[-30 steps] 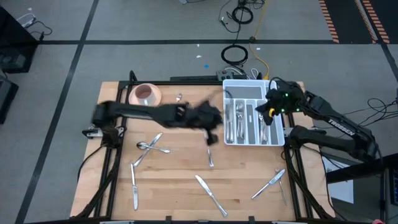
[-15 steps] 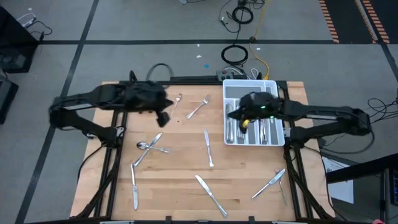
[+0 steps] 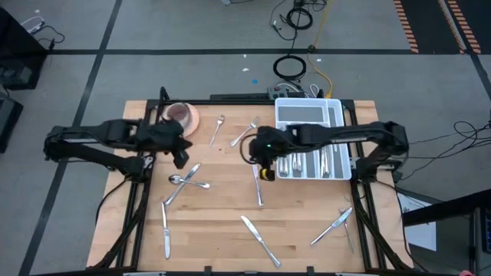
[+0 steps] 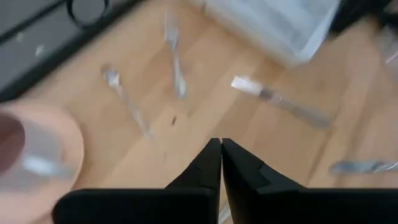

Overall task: Sort silverware
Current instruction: Put the silver spoon into the white silverware tray

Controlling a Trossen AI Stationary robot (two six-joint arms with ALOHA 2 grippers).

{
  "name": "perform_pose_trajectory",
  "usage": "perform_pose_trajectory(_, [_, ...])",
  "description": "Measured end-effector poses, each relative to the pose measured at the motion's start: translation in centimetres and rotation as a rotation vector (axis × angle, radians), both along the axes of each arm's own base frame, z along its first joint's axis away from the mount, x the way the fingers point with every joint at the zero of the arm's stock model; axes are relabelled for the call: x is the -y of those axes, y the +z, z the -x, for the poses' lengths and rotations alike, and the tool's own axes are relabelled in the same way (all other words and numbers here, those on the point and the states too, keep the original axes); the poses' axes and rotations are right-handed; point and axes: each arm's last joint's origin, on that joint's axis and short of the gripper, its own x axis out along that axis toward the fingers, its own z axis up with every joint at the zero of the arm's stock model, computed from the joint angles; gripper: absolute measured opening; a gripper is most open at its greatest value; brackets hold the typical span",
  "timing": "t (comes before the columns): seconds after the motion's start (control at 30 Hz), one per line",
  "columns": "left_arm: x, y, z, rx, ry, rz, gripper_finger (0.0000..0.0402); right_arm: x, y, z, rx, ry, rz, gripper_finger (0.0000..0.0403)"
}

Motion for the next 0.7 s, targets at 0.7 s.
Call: perform_pose_trajectory(0.7, [1.0,-14.9,1.6,-0.609,-0.063,0.088,0.0118,1.6,1.1,2.0,-0.168,-0.043,0.003,0.0000])
